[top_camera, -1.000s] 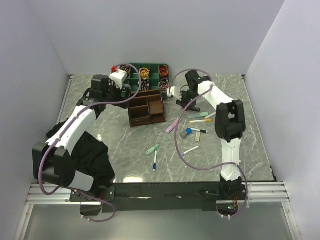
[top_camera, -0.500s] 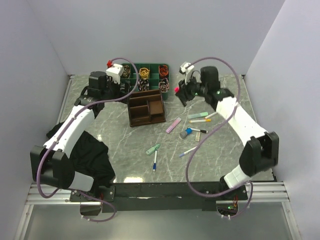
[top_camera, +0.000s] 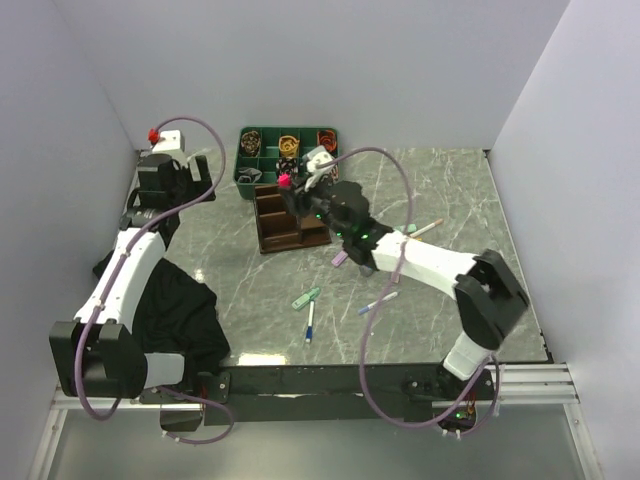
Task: Sort the stationery into containers
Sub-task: Place the pen in the storage box.
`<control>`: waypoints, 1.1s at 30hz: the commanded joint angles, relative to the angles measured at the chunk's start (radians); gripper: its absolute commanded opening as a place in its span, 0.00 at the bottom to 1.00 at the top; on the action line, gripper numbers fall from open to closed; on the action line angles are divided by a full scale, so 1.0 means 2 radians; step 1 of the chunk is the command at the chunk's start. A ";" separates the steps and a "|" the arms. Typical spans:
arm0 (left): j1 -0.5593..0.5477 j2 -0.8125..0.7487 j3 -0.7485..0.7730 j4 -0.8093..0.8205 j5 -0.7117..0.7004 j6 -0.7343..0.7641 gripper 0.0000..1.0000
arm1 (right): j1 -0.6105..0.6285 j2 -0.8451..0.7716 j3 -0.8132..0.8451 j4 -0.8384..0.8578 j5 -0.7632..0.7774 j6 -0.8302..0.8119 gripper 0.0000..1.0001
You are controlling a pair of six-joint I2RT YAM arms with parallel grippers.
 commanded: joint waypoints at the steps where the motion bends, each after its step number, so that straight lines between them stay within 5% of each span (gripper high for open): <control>1: 0.016 -0.036 -0.021 0.012 -0.003 -0.022 0.99 | 0.016 0.063 0.029 0.115 0.110 -0.025 0.00; 7: 0.026 -0.048 -0.036 0.012 0.005 -0.024 0.99 | 0.026 0.122 0.061 0.154 0.189 -0.032 0.00; 33: 0.039 -0.058 -0.071 0.012 0.023 -0.038 0.99 | 0.053 0.220 0.115 0.153 0.242 -0.029 0.00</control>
